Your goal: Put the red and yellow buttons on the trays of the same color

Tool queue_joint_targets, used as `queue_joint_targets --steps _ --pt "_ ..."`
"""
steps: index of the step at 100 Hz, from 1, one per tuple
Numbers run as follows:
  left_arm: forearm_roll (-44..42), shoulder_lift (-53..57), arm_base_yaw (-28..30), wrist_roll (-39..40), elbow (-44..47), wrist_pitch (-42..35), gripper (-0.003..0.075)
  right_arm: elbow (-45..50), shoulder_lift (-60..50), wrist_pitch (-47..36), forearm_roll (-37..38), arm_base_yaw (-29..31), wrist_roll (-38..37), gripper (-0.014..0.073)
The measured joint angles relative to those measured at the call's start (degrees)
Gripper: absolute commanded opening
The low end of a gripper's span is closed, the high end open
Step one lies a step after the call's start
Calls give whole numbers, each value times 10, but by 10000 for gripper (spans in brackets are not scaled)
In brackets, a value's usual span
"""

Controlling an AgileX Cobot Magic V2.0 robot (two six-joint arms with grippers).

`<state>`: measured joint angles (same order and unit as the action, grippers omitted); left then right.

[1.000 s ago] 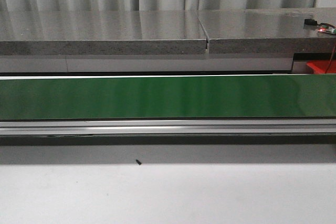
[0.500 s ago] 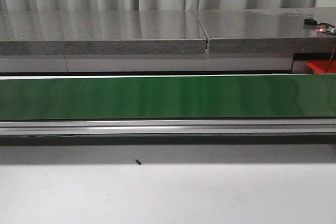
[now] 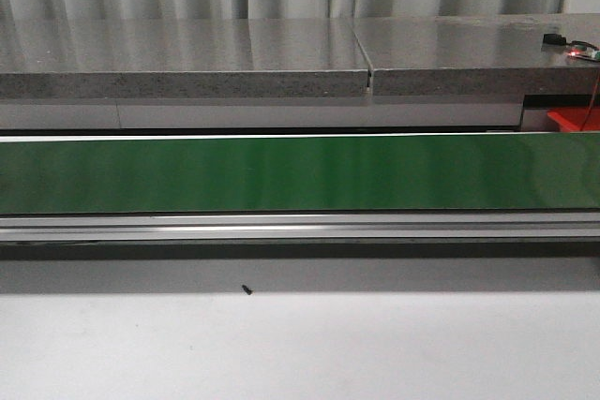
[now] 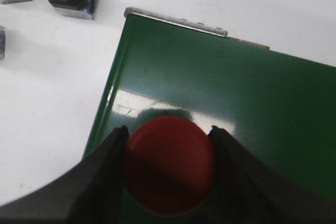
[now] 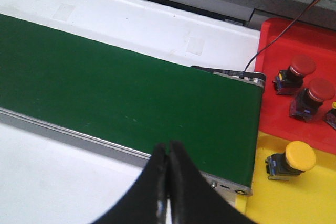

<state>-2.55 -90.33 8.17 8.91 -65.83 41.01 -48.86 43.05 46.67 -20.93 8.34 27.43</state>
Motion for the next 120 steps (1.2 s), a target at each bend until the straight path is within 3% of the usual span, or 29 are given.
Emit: queue_joint_targets --steps 22,32,45,51,120 --pt "2 0 0 0 10 -5 171 0 0 0 0 0 0 -68" --pt "2 0 0 0 10 -7 291 0 0 0 0 0 0 -68" --pt "2 0 0 0 10 -7 501 0 0 0 0 0 0 -68" --pt "2 0 0 0 10 -7 540 0 0 0 0 0 0 -68" --pt "53 81 0 -39 7 -21 548 0 0 0 0 0 0 -68"
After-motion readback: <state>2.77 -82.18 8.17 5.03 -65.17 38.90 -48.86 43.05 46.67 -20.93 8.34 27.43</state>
